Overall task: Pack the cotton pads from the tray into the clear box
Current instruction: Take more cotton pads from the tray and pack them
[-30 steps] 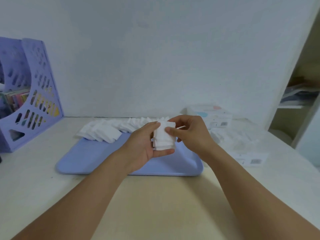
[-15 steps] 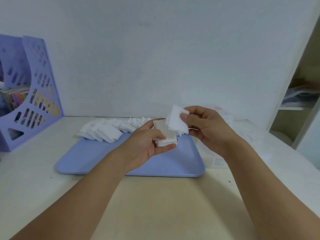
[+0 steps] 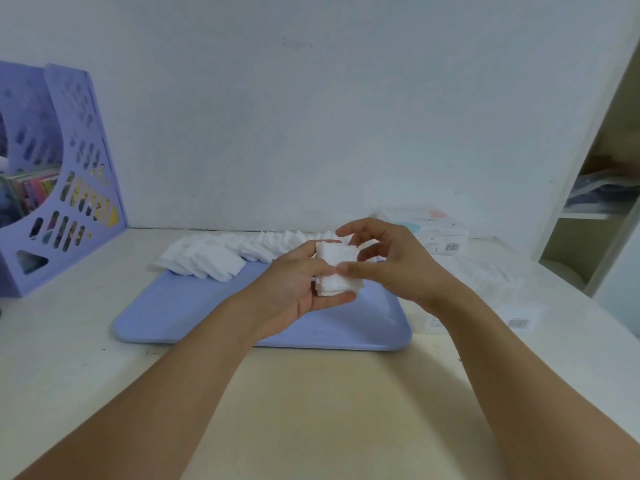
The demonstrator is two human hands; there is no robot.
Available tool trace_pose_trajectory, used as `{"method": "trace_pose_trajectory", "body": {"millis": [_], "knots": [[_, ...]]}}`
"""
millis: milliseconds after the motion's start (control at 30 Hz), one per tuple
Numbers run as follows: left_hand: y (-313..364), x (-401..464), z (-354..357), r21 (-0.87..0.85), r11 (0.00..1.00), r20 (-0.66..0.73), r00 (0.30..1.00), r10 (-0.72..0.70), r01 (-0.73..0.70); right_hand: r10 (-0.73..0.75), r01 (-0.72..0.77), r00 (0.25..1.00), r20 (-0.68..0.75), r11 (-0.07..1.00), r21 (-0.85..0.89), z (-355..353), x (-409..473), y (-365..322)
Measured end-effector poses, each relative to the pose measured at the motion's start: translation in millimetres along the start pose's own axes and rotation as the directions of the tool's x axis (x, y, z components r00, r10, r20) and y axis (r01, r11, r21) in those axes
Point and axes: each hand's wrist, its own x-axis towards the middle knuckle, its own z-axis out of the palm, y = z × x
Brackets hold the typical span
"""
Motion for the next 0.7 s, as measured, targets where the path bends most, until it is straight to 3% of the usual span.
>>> {"method": "trace_pose_trajectory", "body": {"millis": [133,467,700], "knots": [[2,1,2,-0.01,1.0,-0.054,0.998,-0.015,0.014,-0.077,0.082,0.997,0.029,0.976,-0.2,2,1,5],[-4,7,-1,0.077,0.995,-0.123,0.99,0.065,-0.055,-0.1,0.088,0.994,-0.05,0.978,-0.189,2,4,6],[-3,7,-2,0.142,0.986,-0.14,0.985,0.104,-0.084,-0.169,0.167,0.985,-0.034,0.985,-0.045,-15,0,-4]]}}
